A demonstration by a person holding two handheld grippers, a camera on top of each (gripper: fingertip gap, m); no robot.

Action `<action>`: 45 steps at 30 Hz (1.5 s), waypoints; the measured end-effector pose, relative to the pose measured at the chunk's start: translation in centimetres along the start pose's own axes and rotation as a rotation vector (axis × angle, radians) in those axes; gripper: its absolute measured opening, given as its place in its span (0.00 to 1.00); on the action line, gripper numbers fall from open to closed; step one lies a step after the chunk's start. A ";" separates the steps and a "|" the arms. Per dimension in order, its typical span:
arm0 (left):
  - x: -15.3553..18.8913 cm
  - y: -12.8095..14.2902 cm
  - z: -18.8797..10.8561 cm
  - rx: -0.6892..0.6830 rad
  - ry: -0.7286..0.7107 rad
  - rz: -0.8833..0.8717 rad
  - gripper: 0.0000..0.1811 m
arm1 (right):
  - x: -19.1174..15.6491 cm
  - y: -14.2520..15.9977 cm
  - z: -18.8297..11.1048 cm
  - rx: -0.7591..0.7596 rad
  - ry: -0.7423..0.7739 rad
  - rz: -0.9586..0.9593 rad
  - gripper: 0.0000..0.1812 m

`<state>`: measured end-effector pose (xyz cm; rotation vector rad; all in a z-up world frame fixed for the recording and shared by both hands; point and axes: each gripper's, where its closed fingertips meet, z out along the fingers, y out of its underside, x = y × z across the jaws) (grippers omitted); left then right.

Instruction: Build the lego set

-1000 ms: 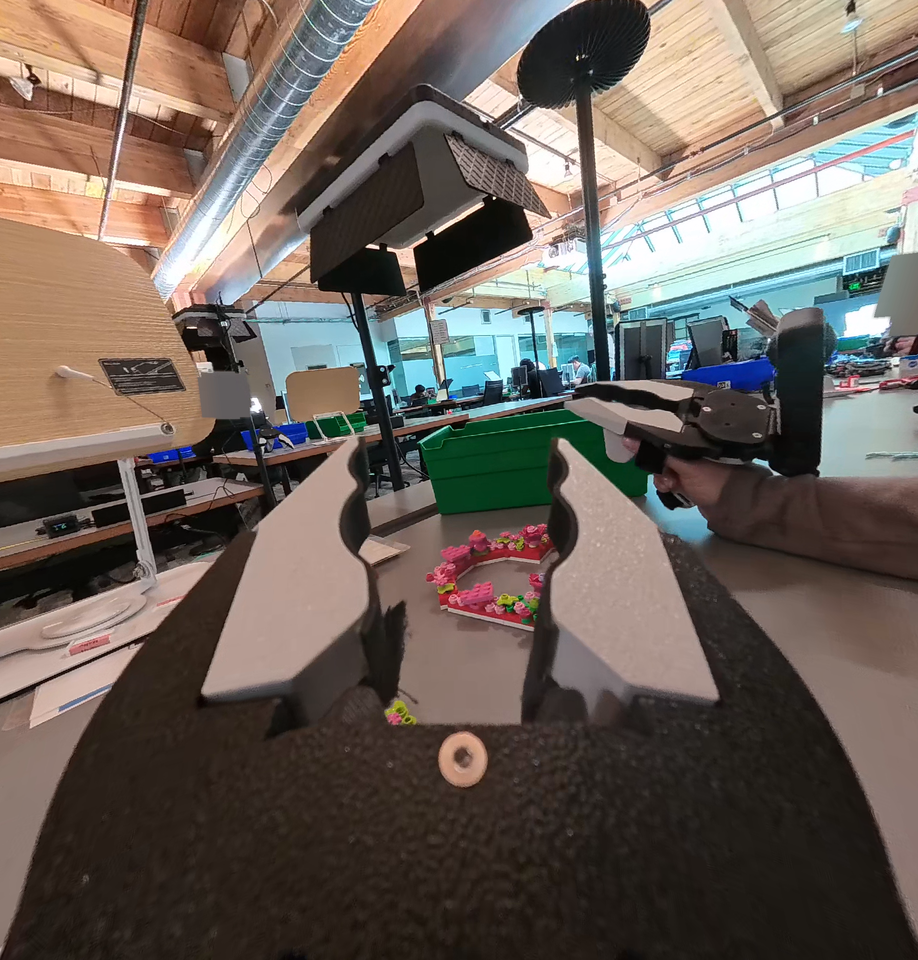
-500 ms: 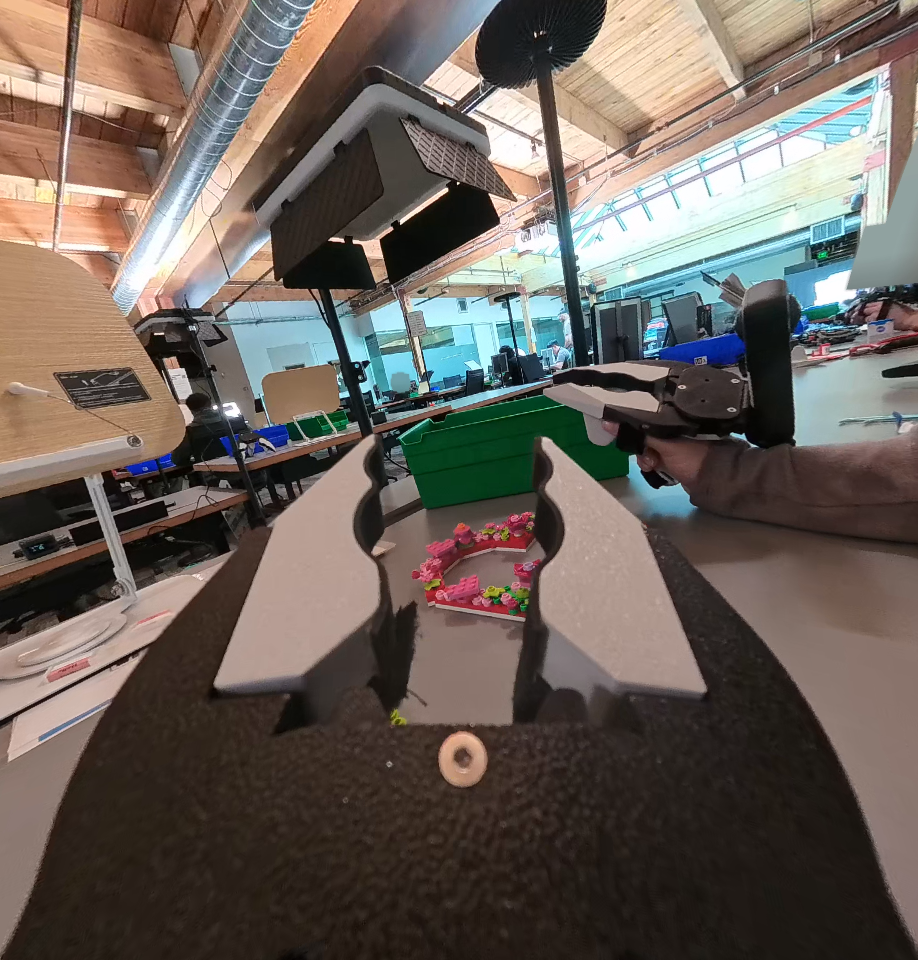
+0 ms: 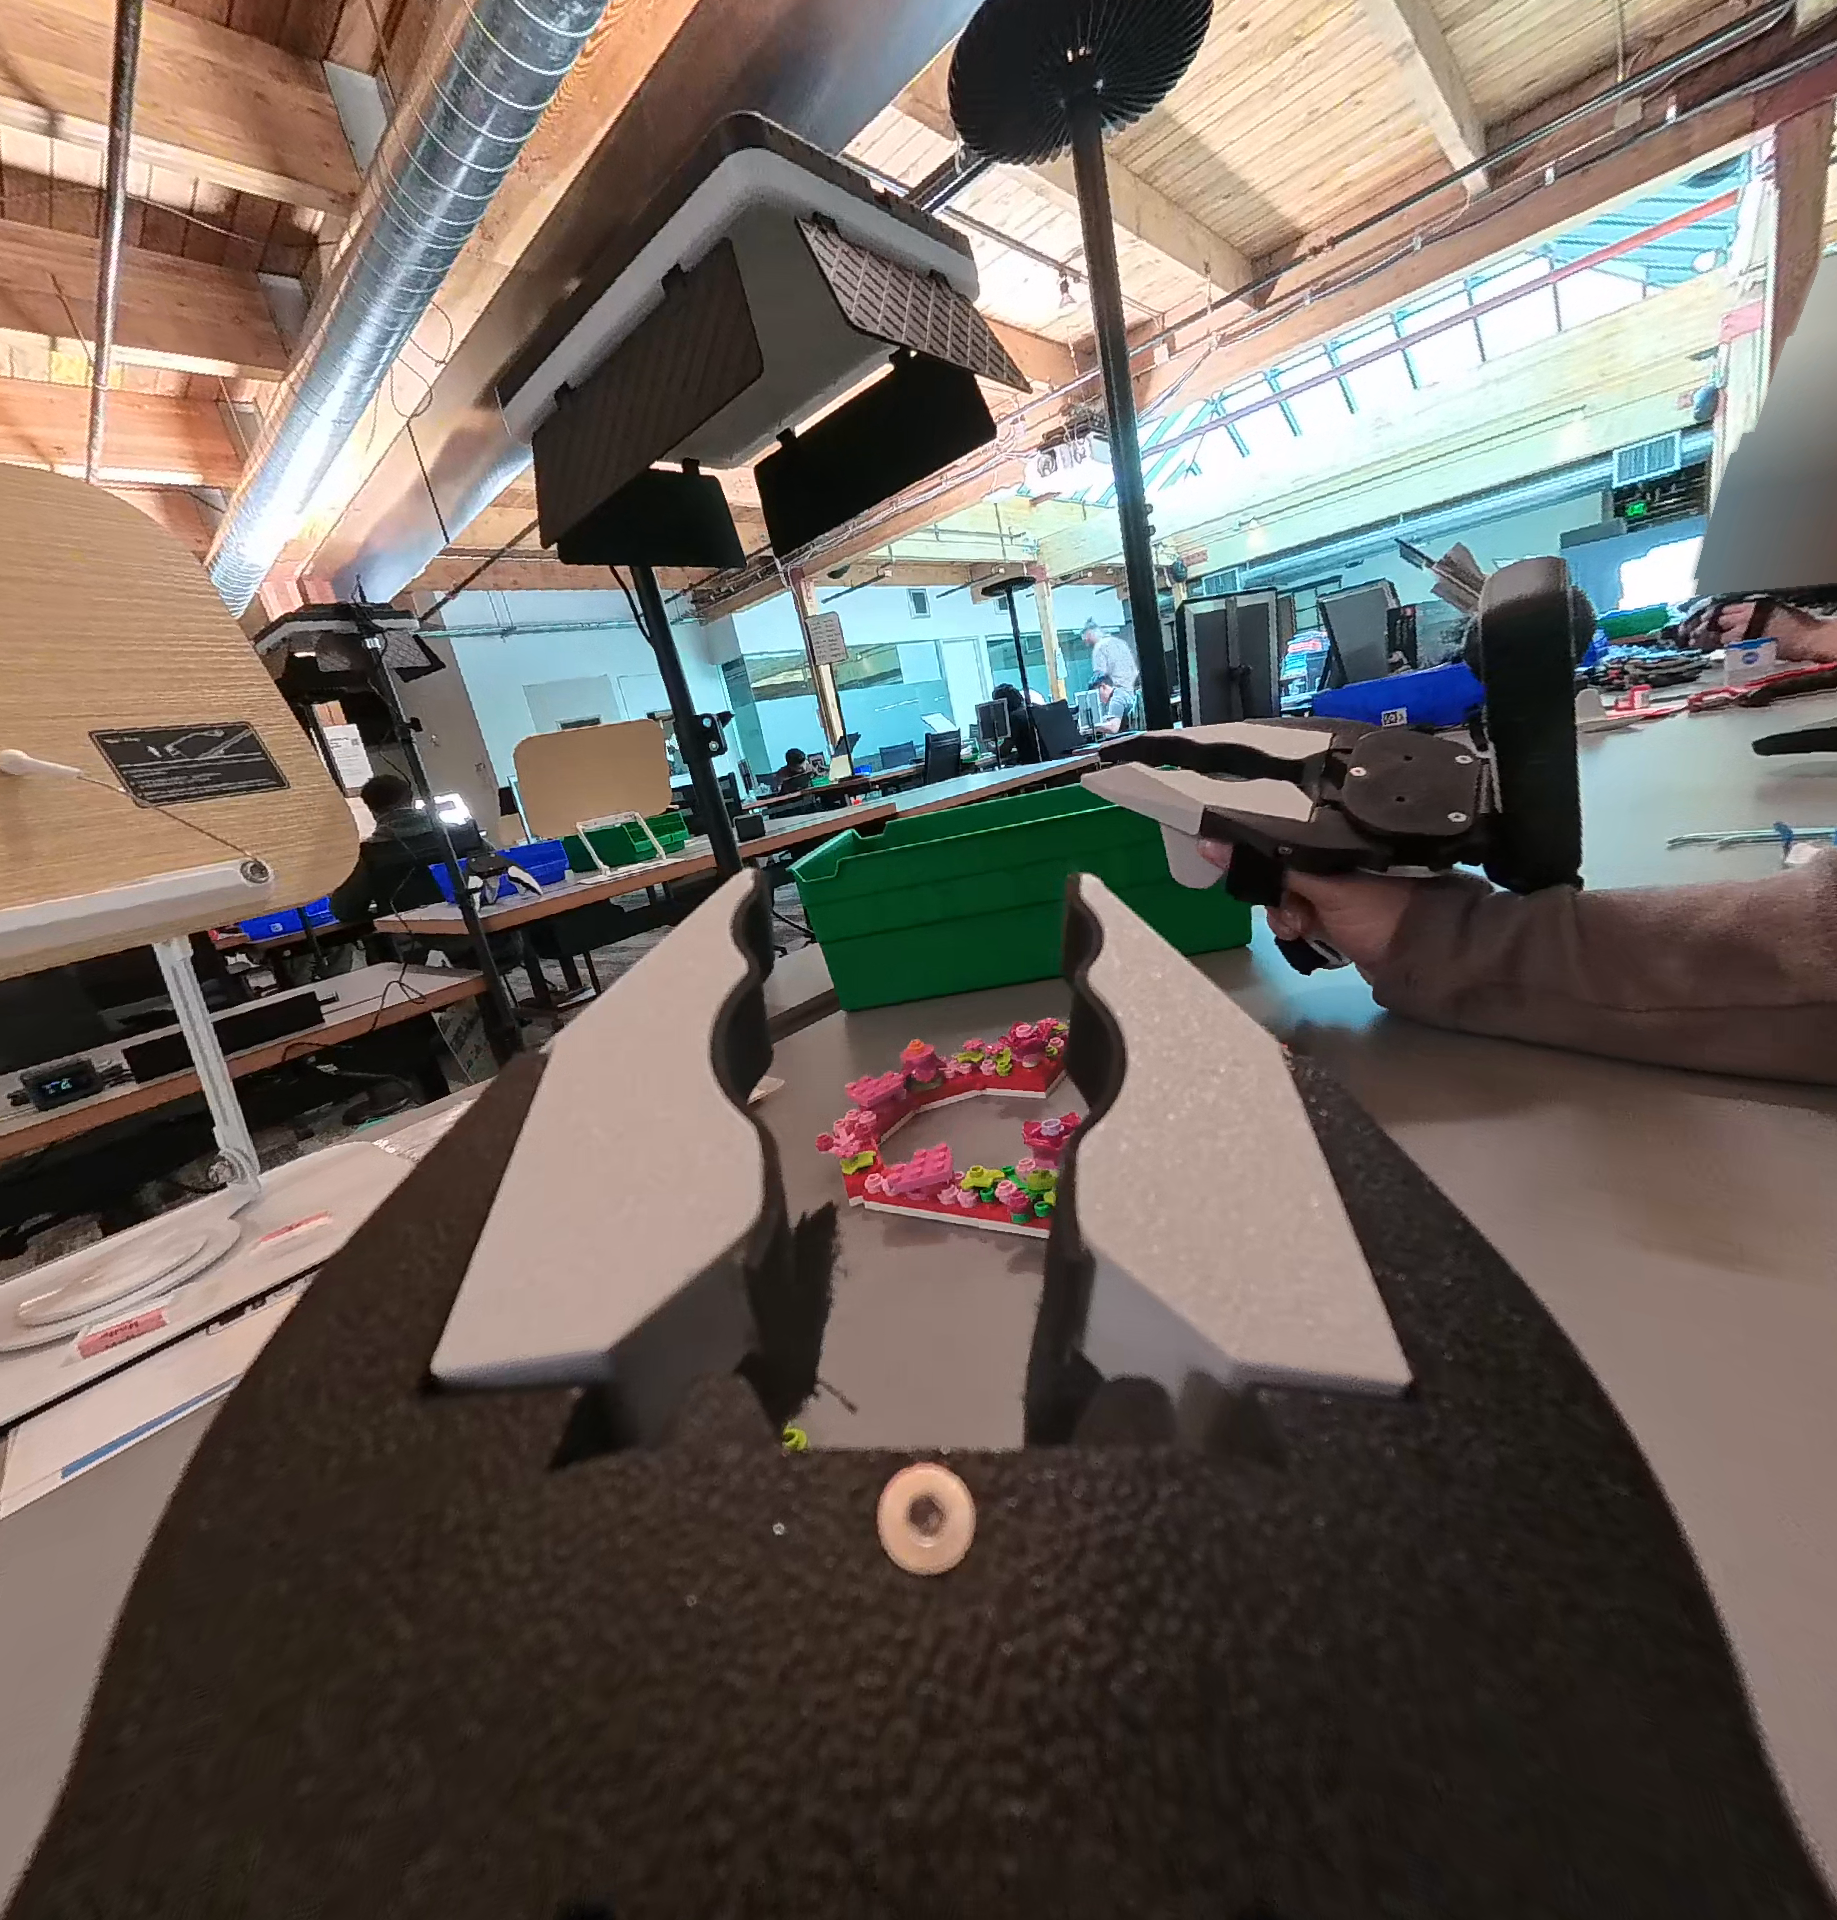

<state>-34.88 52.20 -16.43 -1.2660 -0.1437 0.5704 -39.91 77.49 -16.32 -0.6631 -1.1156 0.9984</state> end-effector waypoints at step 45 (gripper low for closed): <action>-4.8 11.3 8.8 -0.767 0.077 0.034 0.21 | 0.5 -0.2 -0.2 0.016 0.007 0.048 0.11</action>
